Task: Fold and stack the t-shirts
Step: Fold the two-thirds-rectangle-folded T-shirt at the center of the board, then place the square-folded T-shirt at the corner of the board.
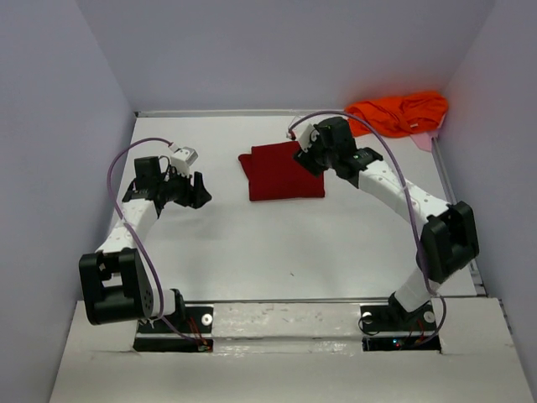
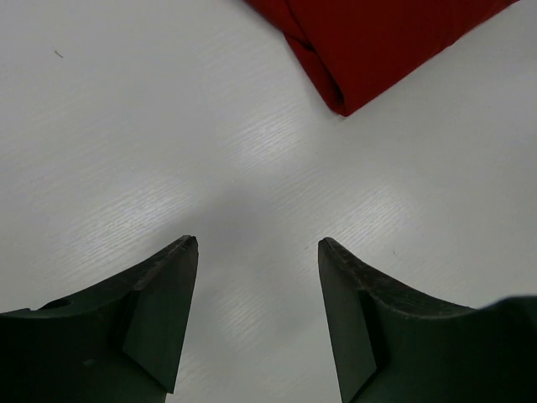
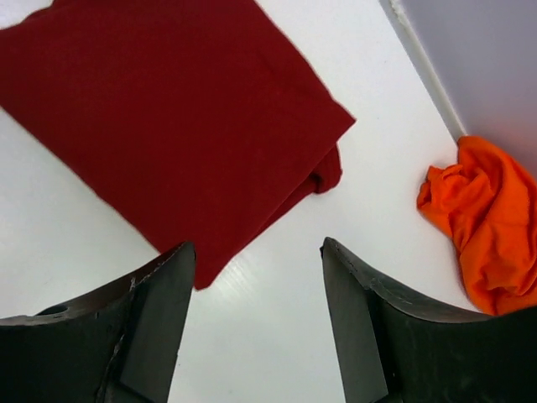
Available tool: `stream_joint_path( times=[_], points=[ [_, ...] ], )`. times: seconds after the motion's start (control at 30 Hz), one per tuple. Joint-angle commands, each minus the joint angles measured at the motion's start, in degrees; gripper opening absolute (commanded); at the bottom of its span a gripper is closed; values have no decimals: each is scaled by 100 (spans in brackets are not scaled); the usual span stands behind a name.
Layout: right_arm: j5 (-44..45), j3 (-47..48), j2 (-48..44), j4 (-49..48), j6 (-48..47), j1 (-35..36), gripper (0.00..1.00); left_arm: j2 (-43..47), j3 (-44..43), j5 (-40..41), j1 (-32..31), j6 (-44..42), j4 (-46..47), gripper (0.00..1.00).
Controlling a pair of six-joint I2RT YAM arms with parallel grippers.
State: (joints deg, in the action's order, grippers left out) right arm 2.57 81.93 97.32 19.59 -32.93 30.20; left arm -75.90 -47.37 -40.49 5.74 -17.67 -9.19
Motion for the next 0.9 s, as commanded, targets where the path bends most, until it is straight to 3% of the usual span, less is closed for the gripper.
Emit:
stream_joint_path(
  times=[0.0,0.17,0.43,0.87],
  points=[
    [-292,-879,-336,238,155,65,67,49,18,-152,15,0,128,69],
    [-414,-1267,-328,106,137,65,66,75,0,-187,24,1,93,69],
    [-151,-836,86,221,164,276,64,-20,-157,-178,24,176,137,69],
    [613,-574,1008,-307,-521,1410,65,-356,-263,-389,24,124,-101,69]
  ],
)
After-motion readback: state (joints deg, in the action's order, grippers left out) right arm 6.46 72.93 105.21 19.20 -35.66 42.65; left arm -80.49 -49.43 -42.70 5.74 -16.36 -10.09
